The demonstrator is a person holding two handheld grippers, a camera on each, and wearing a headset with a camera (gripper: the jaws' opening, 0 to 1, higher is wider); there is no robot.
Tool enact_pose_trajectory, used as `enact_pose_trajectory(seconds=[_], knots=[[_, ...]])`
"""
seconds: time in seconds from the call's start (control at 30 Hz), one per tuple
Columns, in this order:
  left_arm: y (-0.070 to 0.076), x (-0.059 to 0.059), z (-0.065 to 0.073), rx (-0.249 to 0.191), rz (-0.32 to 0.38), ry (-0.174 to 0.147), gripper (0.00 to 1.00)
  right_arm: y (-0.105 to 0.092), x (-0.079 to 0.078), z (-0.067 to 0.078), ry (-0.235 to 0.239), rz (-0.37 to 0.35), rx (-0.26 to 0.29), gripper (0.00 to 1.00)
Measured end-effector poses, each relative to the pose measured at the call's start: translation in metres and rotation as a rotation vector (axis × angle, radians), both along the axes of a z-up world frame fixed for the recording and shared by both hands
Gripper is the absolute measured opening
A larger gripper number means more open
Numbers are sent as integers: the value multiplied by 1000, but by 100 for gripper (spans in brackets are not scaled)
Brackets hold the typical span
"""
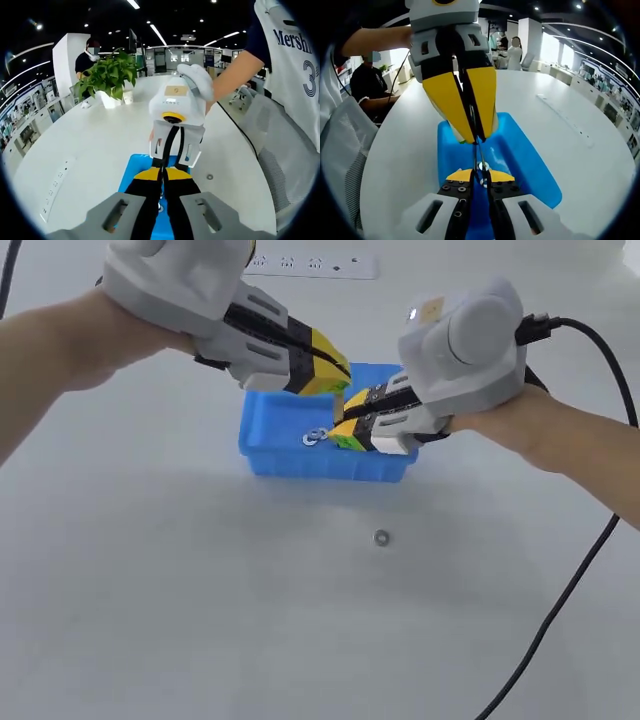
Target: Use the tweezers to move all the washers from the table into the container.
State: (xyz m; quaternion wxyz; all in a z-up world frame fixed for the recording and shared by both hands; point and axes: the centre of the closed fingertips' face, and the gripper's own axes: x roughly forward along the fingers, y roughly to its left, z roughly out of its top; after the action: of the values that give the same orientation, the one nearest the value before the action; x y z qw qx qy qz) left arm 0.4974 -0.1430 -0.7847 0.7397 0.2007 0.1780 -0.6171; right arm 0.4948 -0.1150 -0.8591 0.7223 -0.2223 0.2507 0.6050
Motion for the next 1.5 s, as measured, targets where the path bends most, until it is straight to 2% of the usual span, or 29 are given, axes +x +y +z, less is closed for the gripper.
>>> enact_pose_trajectory(seconds=[0.27,0.37,0.6,0.73,0.87,0.9,1.0,1.07,1.17,1.33,1.43,1.5], knots=[[-3,-3,5,4,-9,-8,5,0,0,3,-3,-9,8,12],[-4,-5,9,10,-14,-22,5,0,-1,6,-5,-12,15,12],[-7,-15,31,8,-47,-68,5,0,2,27,-29,-34,60,13],[-7,-24,43,4,-65,-83,5,-1,-3,35,-58,-30,71,15],[-5,-35,53,-18,-69,-77,5,-2,-15,47,-86,-10,80,15],[-5,-39,55,-18,-71,-82,5,-2,-18,50,-107,0,78,15],[-8,-48,62,-24,-83,-93,5,-4,-26,57,-124,7,85,15],[-11,-56,69,-31,-100,-112,5,-6,-31,64,-138,10,95,15],[-14,-66,74,-49,-107,-114,5,-11,-40,70,-148,13,102,15],[-24,-83,75,-67,-119,-116,5,-22,-54,70,-158,13,96,15],[-31,-89,70,-73,-128,-107,5,-29,-64,64,-150,17,80,15],[-38,-96,65,-77,-135,-87,5,-33,-69,59,-142,18,71,15]])
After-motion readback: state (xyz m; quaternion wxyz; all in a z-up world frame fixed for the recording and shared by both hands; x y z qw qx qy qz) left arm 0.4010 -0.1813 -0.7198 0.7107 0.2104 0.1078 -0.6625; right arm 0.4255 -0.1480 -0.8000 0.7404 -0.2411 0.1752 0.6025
